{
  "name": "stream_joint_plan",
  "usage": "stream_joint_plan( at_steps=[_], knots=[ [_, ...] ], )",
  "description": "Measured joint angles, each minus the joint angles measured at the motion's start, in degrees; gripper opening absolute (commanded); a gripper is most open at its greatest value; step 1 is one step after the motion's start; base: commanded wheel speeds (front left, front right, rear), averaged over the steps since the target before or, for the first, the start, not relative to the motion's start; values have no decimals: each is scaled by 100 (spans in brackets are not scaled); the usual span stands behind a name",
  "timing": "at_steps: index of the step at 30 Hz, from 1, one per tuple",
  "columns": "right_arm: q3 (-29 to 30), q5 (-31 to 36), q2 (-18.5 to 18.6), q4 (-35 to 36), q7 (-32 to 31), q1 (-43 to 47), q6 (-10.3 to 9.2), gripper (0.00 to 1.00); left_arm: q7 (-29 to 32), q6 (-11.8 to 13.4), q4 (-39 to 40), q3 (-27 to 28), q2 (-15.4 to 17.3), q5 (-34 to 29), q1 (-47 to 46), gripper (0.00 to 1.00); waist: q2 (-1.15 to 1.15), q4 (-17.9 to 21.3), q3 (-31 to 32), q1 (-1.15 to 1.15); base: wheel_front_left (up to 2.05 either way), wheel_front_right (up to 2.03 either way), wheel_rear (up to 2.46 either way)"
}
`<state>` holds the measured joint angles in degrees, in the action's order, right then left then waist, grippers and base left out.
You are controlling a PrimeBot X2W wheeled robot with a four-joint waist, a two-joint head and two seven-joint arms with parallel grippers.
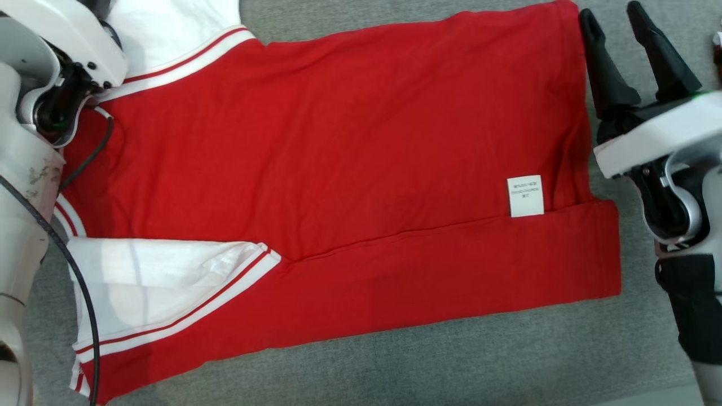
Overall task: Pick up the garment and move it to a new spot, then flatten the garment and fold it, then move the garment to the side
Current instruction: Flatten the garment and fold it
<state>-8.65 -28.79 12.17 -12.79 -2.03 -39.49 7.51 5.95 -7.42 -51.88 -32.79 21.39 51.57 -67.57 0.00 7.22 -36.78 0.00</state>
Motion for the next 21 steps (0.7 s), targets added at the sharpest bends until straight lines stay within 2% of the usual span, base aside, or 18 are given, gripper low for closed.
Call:
stream_joint_plan(
  at_steps=[7, 8, 9, 10, 21],
  knots=[
    [-671, -567, 357, -826, -531, -571, -2, 100, -74, -1, 112, -385, -31, 238, -122, 0, 0, -185, 11, 0, 0, 0, 0],
    [-757, -678, 428, -860, -611, -645, -2, 77, -79, -1, 134, -438, -14, 264, -140, 0, 0, -197, 13, 0, 0, 0, 0],
    [-757, -678, 428, -860, -611, -645, -2, 19, -79, -1, 134, -438, -14, 264, -140, 0, 0, -197, 13, 0, 0, 0, 0],
    [-848, -750, 517, -884, -687, -711, -2, 0, -94, -1, 165, -482, -4, 311, -159, 0, 0, -209, 16, 0, 0, 0, 0],
    [-1174, -1532, 1120, -869, -1065, -1089, -2, 0, -304, -1, 973, -778, 246, 940, -323, 0, 0, -421, 161, 0, 0, 0, 0]
  ],
)
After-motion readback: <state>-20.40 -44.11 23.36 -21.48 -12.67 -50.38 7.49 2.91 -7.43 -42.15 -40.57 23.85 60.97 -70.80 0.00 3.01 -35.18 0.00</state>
